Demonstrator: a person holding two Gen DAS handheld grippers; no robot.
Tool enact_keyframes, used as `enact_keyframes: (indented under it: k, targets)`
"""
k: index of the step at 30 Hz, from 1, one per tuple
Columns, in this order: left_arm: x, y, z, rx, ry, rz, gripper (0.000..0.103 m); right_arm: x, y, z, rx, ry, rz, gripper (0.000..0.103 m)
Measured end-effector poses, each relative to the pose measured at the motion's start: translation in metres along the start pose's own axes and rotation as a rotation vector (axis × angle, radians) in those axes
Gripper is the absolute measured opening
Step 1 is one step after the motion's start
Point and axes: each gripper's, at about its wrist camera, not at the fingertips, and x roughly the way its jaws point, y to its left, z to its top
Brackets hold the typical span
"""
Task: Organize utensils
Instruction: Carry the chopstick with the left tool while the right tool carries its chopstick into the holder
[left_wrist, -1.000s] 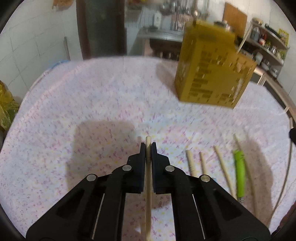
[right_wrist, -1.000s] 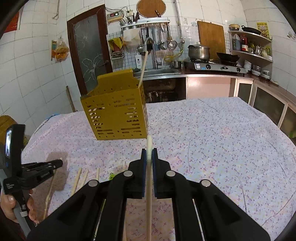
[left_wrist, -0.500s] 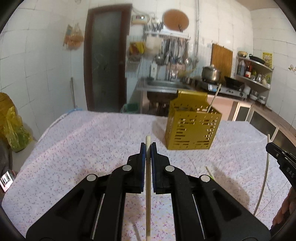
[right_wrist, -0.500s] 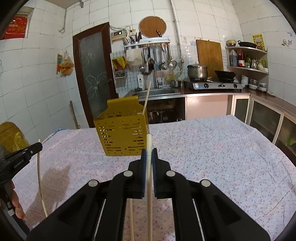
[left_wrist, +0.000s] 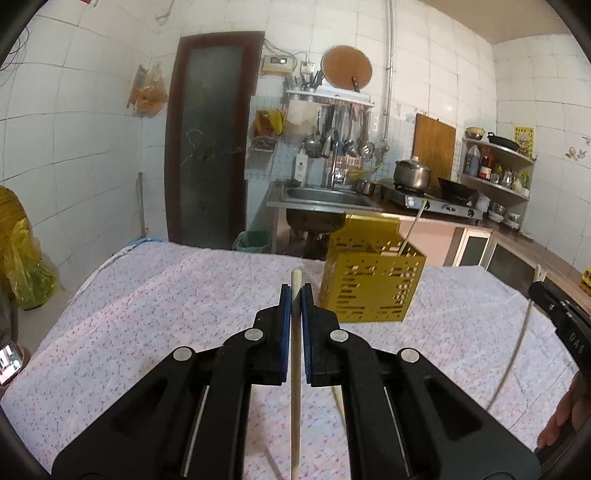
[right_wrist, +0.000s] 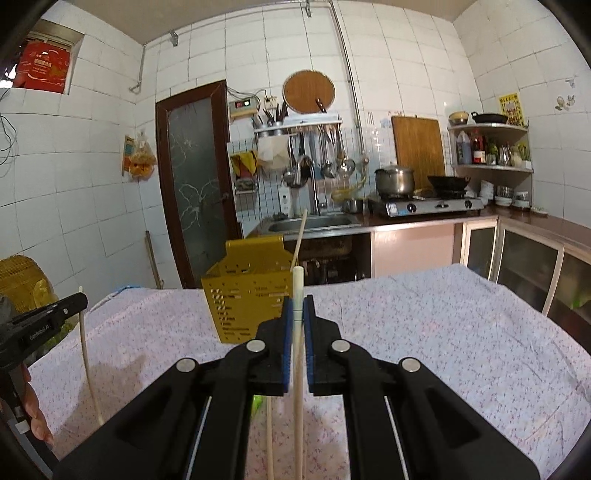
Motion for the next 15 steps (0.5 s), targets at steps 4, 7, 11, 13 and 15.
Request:
enact_keyframes:
  k: [4,7,11,13,15]
  targets:
    - [0.001,-0.013,0.023,0.010,-0.052,-0.024,0.004,0.006,0.003,0.017,0.001,-0.032,0.006,0.006]
    - [0.004,-0.025,0.051,0.023,-0.114,-0.037,0.004,0.015,0.008,0.039,-0.019,-0.068,0.006,0.006]
    - [0.016,-0.041,0.100,0.016,-0.216,-0.059,0.004,0.035,0.012,0.082,-0.022,-0.120,0.019,0.006]
    - [0.028,-0.050,0.125,0.010,-0.254,-0.065,0.004,0.049,0.015,0.104,-0.022,-0.145,0.027,0.006]
    - [0.043,-0.056,0.145,0.005,-0.282,-0.068,0.004,0.062,0.017,0.124,-0.024,-0.171,0.033,0.006]
